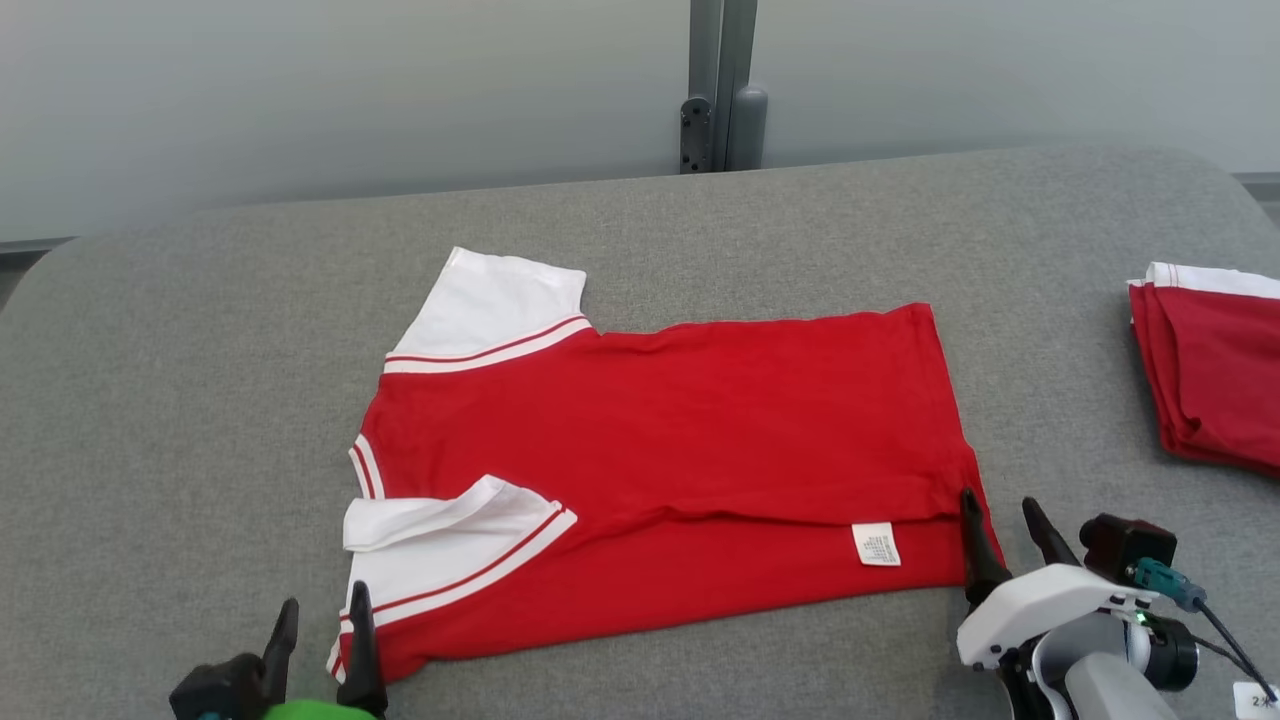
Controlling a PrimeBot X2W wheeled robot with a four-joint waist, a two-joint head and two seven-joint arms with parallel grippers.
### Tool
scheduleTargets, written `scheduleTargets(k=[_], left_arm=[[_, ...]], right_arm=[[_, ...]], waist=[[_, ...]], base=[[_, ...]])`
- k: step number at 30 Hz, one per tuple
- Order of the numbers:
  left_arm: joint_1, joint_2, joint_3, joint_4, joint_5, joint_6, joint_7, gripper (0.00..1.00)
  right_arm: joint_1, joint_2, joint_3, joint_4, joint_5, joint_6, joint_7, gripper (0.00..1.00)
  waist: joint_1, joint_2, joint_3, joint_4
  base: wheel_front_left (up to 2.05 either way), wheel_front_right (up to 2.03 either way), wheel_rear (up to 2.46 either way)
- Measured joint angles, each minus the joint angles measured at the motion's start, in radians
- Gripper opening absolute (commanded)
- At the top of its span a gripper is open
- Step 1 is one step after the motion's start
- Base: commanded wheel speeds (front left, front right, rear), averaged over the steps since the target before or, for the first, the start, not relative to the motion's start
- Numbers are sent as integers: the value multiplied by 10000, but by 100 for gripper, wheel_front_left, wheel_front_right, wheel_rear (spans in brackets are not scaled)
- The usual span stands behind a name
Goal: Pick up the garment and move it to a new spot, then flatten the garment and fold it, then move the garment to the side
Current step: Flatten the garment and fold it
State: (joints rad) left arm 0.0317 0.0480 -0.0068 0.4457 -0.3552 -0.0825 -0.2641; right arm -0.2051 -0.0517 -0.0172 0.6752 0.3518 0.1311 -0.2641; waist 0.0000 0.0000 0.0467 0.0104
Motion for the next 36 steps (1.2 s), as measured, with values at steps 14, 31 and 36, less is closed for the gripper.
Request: scheduleTargets(k=[14, 31, 36], left_arm=[[-3973, 42, -297, 986, 1124, -263, -2, 100], [-7660, 299, -1597, 3994, 863, -466, 0, 100], [-8222, 499, -1768, 4368, 640, -466, 0, 100]], right_arm=[[-3498, -328, 44, 1425, -700, 0, 228, 100], [-7019, -608, -182, 4299, -1375, 0, 940, 53], [-7393, -472, 176, 4477, -1338, -2, 637, 0]], waist=[[0, 0, 1313, 79], [0, 0, 3320, 204], [1, 0, 3710, 220]], base=[[0, 0, 0], [0, 0, 0], [0, 0, 0]])
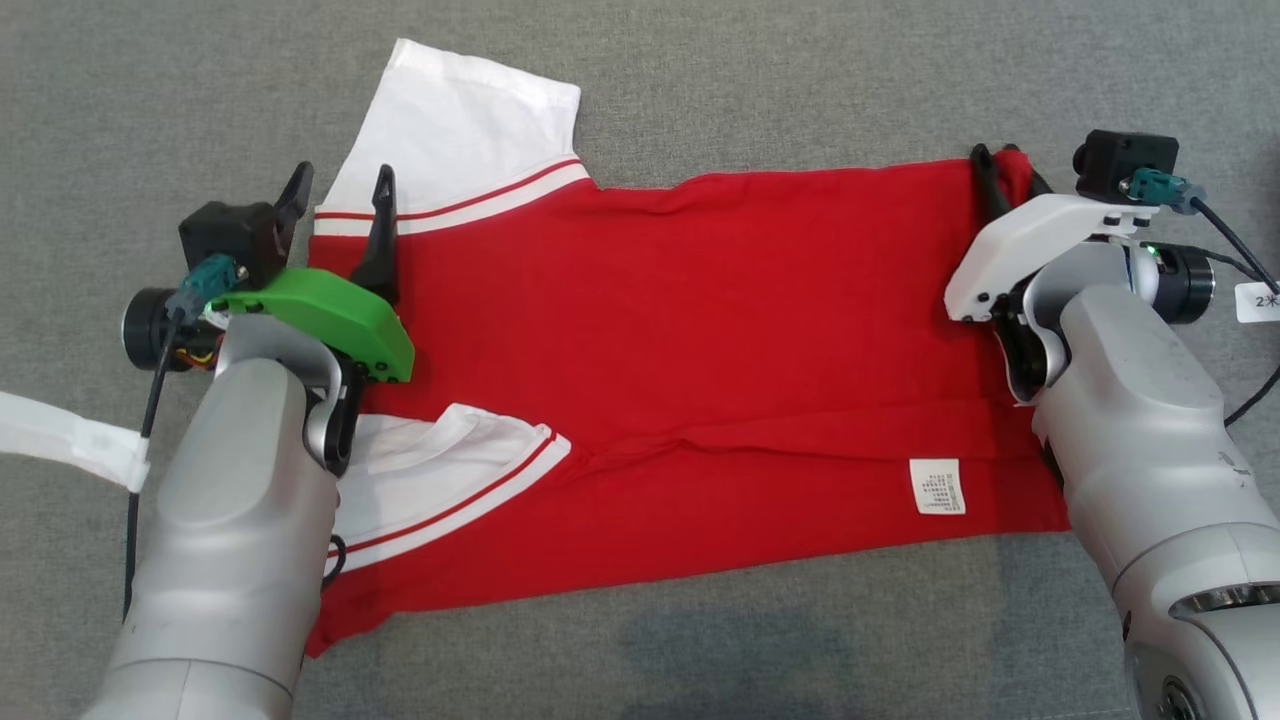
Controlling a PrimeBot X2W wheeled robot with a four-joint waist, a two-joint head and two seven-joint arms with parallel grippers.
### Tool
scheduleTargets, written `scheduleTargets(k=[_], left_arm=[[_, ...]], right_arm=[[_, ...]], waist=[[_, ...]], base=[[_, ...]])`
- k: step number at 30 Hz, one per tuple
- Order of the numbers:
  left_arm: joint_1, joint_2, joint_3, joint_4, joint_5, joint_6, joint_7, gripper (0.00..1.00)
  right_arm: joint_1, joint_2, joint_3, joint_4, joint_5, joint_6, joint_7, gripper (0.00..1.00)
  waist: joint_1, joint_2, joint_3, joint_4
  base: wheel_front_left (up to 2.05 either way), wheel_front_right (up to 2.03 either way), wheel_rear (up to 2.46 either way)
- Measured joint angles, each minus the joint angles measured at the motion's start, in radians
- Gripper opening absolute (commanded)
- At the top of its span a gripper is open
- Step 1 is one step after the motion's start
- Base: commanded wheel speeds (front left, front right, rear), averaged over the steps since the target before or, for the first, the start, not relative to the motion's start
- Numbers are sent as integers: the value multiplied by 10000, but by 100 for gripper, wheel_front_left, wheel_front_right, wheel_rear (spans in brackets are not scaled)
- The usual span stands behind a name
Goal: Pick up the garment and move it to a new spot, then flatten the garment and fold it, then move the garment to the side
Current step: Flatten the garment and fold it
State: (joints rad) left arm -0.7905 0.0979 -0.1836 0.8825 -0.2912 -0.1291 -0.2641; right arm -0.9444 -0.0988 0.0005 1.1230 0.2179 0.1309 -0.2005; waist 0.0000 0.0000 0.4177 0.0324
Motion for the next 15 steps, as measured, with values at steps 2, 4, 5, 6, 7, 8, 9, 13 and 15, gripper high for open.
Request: scheduleTargets(k=[2, 4, 5, 6, 7, 8, 9, 13, 15], left_arm=[[-343, 52, -100, 232, -33, 0, 0, 100], [-872, 128, -197, 594, -69, -2, 2, 100], [-1107, 174, -228, 759, -75, -2, 65, 100], [-1399, 230, -274, 976, -121, -2, 190, 100], [-1691, 295, -341, 1164, -144, -2, 284, 100], [-1914, 353, -364, 1317, -178, -2, 385, 100], [-2188, 416, -466, 1501, -217, -2, 562, 100], [-2957, 512, -805, 2136, -385, -6, 1292, 100], [-3203, 589, -928, 2414, -493, -15, 1624, 100]], right_arm=[[-98, 42, 128, 4, 46, 2, -136, 0], [-208, 65, 307, -8, 71, 2, -230, 0], [-258, 79, 376, -25, 98, 2, -265, 0], [-318, 115, 481, -50, 138, 2, -303, 0], [-383, 155, 585, -88, 192, 0, -324, 0], [-434, 198, 677, -128, 238, 0, -359, 0], [-492, 240, 788, -178, 305, 0, -385, 0], [-634, 345, 1189, -345, 606, 2, -477, 0], [-666, 397, 1400, -428, 754, 2, -489, 0]], waist=[[0, 0, 112, -40], [0, 0, 229, -114], [0, 0, 273, -153], [0, 0, 329, -208], [0, 0, 392, -270], [0, 0, 444, -322], [0, 0, 508, -395], [0, 0, 766, -679], [0, 0, 875, -823]], base=[[0, 0, 0], [0, 0, 0], [0, 0, 0], [0, 0, 0], [0, 0, 0], [0, 0, 0], [0, 0, 0], [0, 0, 0], [0, 0, 0]])
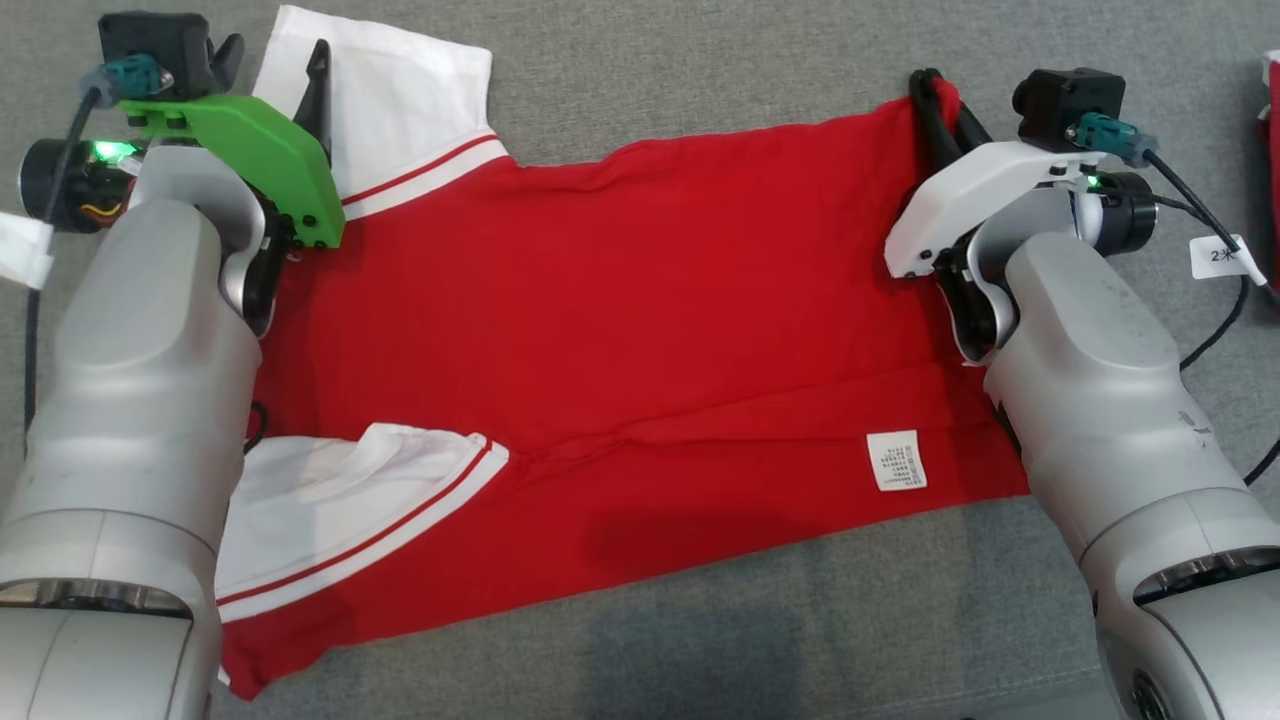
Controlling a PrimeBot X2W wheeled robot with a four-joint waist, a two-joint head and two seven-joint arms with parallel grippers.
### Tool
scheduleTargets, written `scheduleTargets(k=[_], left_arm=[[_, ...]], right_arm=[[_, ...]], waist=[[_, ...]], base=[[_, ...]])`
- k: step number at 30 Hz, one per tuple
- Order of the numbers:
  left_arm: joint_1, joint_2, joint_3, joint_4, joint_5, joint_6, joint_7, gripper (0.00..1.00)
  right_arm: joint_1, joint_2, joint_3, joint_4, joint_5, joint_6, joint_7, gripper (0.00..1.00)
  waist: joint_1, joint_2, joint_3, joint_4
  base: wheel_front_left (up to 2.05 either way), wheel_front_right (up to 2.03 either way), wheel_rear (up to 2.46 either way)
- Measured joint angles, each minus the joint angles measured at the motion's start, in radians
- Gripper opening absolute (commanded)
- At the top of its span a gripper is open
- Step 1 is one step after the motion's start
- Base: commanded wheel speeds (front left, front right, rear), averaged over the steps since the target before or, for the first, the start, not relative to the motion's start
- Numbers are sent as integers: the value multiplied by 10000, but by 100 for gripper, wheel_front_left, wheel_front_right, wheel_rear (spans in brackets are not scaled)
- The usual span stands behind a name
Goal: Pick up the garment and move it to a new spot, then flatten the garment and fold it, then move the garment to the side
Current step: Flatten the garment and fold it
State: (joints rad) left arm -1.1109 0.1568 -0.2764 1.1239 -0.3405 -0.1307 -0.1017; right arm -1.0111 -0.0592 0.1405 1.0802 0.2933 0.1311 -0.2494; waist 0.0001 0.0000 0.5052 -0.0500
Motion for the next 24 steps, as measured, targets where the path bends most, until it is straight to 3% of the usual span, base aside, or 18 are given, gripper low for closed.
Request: scheduleTargets(k=[6, 7, 8, 9, 17, 24], left_arm=[[-615, 198, -221, 688, -293, 0, 721, 100], [-676, 232, -267, 727, -291, 0, 723, 90], [-733, 288, -305, 755, -293, 0, 629, 35], [-750, 328, -290, 763, -311, 0, 428, 0], [-816, 274, -499, 865, -322, 2, -905, 0], [-770, 242, -602, 155, -276, 2, -1561, 0]], right_arm=[[-142, 77, 502, -165, 380, 10, -77, 0], [-162, 81, 568, -184, 437, 10, -79, 0], [-181, 84, 639, -205, 495, 10, -81, 0], [-193, 88, 702, -224, 546, 10, -92, 0], [-248, -61, 811, -351, 736, 10, -136, 0], [202, -347, 65, -1369, 334, 8, -132, 0]], waist=[[0, 0, 305, -365], [0, 0, 339, -404], [0, 0, 374, -447], [0, 0, 408, -482], [0, 0, 447, -388], [0, 0, 72, -121]], base=[[0, 0, 0], [0, 0, 0], [0, 0, 0], [0, 0, 0], [0, 0, 0], [0, 0, 0]])
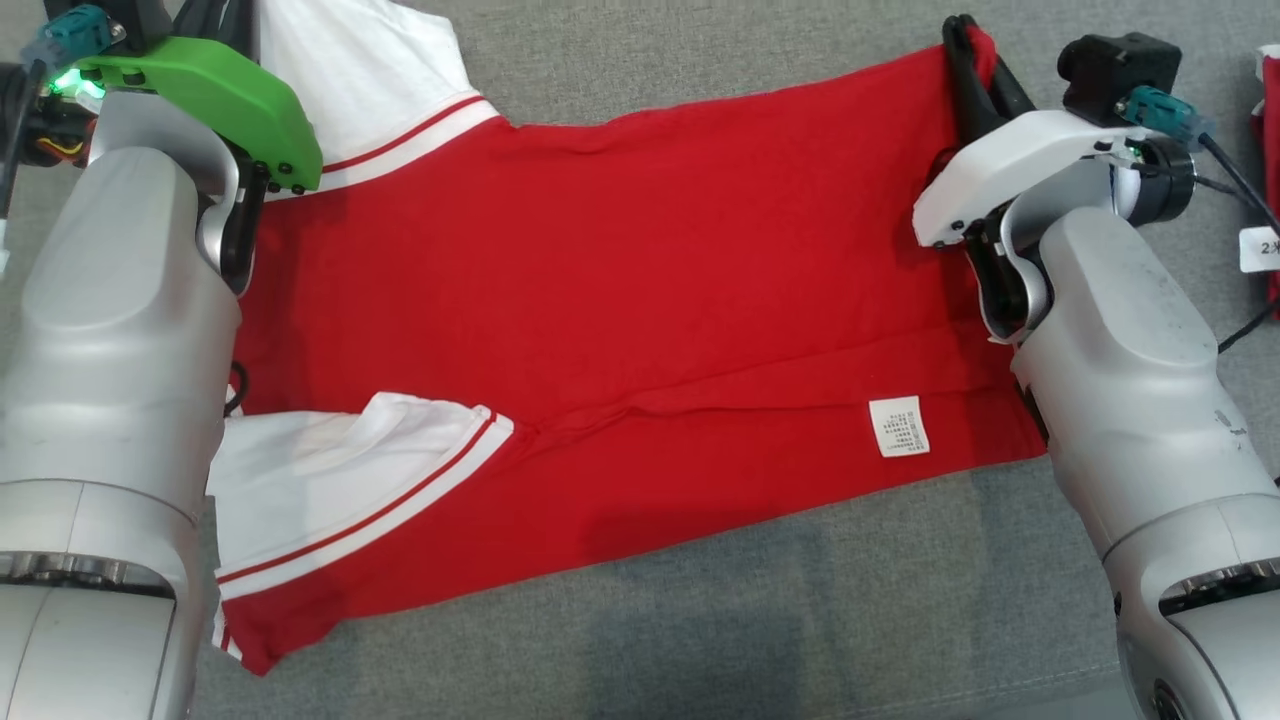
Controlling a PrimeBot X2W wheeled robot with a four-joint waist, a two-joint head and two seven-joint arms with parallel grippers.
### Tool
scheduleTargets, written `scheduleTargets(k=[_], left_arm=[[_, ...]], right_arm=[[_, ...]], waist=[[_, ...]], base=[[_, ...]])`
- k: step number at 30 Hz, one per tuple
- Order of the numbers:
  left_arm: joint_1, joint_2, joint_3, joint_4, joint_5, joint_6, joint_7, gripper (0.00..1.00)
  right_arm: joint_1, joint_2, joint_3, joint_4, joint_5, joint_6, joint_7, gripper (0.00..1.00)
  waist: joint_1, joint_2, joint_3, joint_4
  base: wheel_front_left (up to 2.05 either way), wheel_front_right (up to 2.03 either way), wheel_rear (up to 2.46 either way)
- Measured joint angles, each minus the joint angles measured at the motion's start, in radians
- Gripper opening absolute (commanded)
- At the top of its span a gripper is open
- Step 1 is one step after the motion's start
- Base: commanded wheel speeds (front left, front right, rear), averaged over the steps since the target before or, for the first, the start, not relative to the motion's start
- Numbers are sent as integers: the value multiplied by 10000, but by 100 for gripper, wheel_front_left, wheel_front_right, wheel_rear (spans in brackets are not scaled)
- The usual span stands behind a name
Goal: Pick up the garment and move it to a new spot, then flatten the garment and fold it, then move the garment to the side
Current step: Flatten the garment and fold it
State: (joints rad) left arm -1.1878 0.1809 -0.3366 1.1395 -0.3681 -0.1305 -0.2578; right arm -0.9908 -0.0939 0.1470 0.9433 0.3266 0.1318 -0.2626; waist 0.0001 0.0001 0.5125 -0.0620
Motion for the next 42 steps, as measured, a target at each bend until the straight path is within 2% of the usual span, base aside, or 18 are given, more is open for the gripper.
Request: scheduleTargets(k=[7, 15, 30, 37, 38, 39, 40, 42], left_arm=[[1694, -94, 303, -2042, 100, 2, -44, 0], [4953, -510, 915, -4341, 535, 119, -48, 0], [8744, -1095, 1459, -6636, 988, 107, -48, 0], [9902, -1235, 1475, -6659, 1037, 84, -48, 0], [10007, -1243, 1482, -6629, 1104, 84, -48, 39], [10105, -1252, 1505, -6573, 1147, 86, -48, 67], [10187, -1264, 1549, -6544, 1154, 88, -48, 100], [10356, -1269, 1659, -6443, 1327, 180, -46, 100]], right_arm=[[1170, -8, -533, -602, -410, -2, 0, 0], [2998, -226, -612, -1233, -339, -2, 0, 0], [5285, -132, -892, -1513, 297, -2, 0, 0], [5847, -33, -988, -1131, 330, -4, 0, 0], [5909, -8, -1022, -1060, 330, -4, 0, 0], [5976, 21, -1055, -1016, 330, -4, -2, 24], [6011, 44, -1091, -963, 330, -4, -2, 100], [6070, 84, -1185, -915, 324, -4, 0, 100]], waist=[[0, 0, -690, 299], [-1, 0, -1999, 649], [-1, 0, -3956, 1181], [-2, 0, -4453, 1400], [-2, 0, -4488, 1426], [-1, 0, -4518, 1447], [-2, 0, -4537, 1460], [-2, 0, -4560, 1470]], base=[[0, 0, 0], [0, 0, 0], [0, 0, 0], [0, 0, 0], [0, 0, 0], [0, 0, 0], [0, 0, 0], [0, 0, 0]])
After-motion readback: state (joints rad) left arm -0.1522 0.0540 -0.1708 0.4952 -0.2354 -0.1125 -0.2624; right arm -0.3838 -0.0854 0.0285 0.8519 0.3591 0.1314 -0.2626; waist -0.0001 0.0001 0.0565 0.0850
